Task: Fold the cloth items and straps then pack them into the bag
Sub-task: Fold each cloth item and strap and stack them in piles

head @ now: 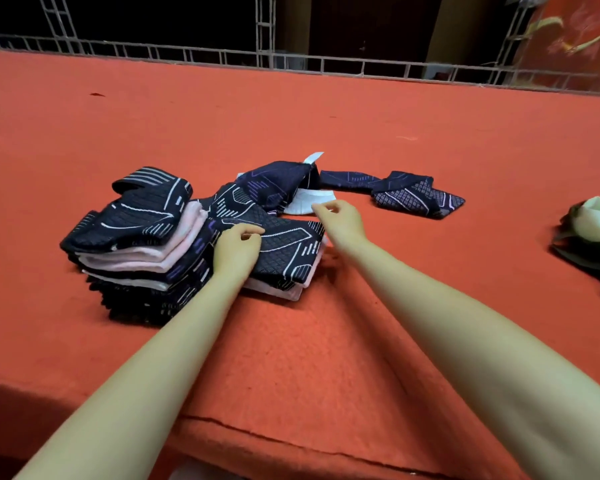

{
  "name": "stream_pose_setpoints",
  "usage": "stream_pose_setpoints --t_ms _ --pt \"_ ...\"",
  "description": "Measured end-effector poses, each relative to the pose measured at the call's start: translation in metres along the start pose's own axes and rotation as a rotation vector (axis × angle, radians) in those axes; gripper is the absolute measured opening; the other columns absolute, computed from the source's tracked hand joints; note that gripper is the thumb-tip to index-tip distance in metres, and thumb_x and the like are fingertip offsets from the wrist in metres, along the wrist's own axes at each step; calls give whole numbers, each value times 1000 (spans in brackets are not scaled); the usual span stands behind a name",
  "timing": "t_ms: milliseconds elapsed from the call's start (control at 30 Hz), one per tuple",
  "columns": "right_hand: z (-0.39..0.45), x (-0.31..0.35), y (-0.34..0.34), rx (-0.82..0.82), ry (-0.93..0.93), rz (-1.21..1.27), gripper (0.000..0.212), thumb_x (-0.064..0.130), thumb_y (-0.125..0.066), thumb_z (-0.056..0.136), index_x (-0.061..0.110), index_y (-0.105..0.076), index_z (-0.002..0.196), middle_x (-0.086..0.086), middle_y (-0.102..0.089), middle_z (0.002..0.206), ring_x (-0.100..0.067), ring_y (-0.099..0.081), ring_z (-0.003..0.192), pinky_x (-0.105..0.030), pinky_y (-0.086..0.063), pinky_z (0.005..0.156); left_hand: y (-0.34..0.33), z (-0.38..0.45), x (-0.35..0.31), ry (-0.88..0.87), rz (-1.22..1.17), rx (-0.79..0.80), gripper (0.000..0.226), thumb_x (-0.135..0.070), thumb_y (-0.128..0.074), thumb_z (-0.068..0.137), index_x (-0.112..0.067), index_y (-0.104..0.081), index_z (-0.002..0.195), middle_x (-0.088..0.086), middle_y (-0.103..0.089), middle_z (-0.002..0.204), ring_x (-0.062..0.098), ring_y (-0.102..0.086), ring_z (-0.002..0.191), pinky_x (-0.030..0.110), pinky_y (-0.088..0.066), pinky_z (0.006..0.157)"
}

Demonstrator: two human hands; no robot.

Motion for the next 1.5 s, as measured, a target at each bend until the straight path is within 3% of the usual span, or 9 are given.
stream_pose_setpoints --t_ms 167,367,467,733,833,1000,1133,1300,1500 --pt "58 15 -36 74 -58 19 26 26 -63 84 0 -62 78 -8 -53 70 -21 -50 73 -35 -44 69 -4 -1 10 -54 -55 -78 19 -12 -55 85 -20 -69 94 -7 -68 99 7 -59 92 16 -38 81" --pt "99 18 -77 150 -192 183 15 18 -66 87 7 -59 94 -6 -63 82 -22 -63 79 -28 -56 66 -3 -5 16 -90 -74 -194 19 -15 -50 90 -19 -67 94 -11 -63 94 5 -54 88 16 -34 75" --pt "105 13 -83 92 -185 155 33 10 -59 89 17 -36 65 -5 -44 60 -21 -47 56 -23 -39 42 -4 -7 16 -84 -65 -221 23 -15 -45 91 -21 -67 94 -11 -64 97 6 -53 92 20 -34 76" --pt "85 29 -57 -91 105 -191 33 12 -48 84 18 -24 61 2 -34 60 -23 -33 63 -37 -18 55 -9 -4 18 -93 -2 -169 14 -23 -48 86 -30 -60 87 -5 -66 96 19 -58 99 38 -47 86" --pt "66 55 -32 -234 170 -11 25 5 -50 83 16 -34 67 6 -33 60 -15 -33 58 -32 -19 58 -8 -5 14 -98 92 -139 12 -22 -48 88 -28 -59 89 0 -65 96 26 -56 100 41 -48 85" --pt "49 64 25 -375 -184 538 25 3 -49 85 5 -56 108 -8 -63 87 -27 -61 82 -29 -45 69 -3 -7 0 -59 332 -28 20 -20 -46 90 -20 -60 104 10 -62 107 33 -53 106 41 -46 89" --pt "33 69 77 -298 -381 823 22 9 -41 98 -1 -51 114 -5 -48 90 -17 -52 95 -20 -40 60 4 -20 -24 -39 463 -12 27 -17 -49 86 -17 -62 109 15 -57 116 37 -47 114 41 -42 94" --pt "-2 84 161 -280 -98 603 14 7 -57 89 1 -66 98 4 -55 81 -14 -54 79 -30 -40 74 -1 -48 -84 -213 315 -96 31 -16 -51 86 -16 -59 116 14 -56 116 33 -47 113 39 -39 96" --pt "-69 96 213 -16 351 133 26 4 -55 91 8 -68 113 -1 -68 112 -3 -58 99 -10 -43 90 -34 -86 -180 -365 -305 -13 38 -17 -50 94 -14 -49 132 2 -52 118 12 -48 106 16 -32 88"
Point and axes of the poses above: each hand's wrist, its own z-axis towards the middle knuckle, its own y-axis out of the back of the hand, x = y × z, the point moved 5 cm from there along z, towards the middle knuckle
